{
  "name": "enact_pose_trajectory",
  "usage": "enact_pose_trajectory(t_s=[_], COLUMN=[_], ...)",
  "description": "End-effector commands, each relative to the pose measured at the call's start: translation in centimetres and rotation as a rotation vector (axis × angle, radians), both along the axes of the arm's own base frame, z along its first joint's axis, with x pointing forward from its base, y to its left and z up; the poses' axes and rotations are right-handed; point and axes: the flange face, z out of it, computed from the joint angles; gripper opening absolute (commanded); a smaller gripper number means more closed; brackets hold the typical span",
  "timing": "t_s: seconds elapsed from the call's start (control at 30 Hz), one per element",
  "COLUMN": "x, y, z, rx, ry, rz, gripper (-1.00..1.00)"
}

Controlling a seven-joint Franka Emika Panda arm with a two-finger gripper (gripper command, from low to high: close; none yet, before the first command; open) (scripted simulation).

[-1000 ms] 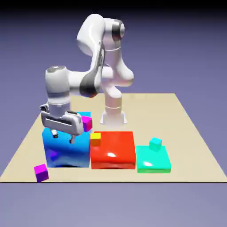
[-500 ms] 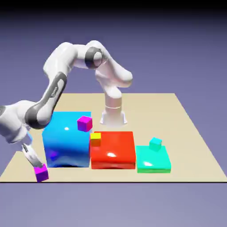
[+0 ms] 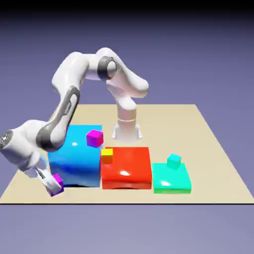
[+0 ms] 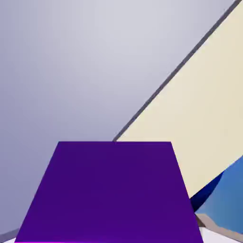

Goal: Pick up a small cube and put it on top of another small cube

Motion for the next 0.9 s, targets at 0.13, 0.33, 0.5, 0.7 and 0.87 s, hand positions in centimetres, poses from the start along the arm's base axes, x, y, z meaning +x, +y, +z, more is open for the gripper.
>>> enact_pose_trajectory(t_s=[0.13, 0.33, 0.5, 0.7, 0.87], x=[0.5, -4.3, -12.1, -20.0, -20.4], y=[15.4, 32.4, 44.0, 49.4, 49.2], z=[2.7, 5.2, 6.8, 3.4, 2.5], rx=[0.009, 0.007, -0.011, -0.035, -0.034], ry=[-0.009, -0.013, -0.01, -0.004, -0.004], rz=[0.326, 0.728, 1.067, 1.308, 1.308], gripper=[-1.0, -1.0, -1.0, -1.0, 1.0])
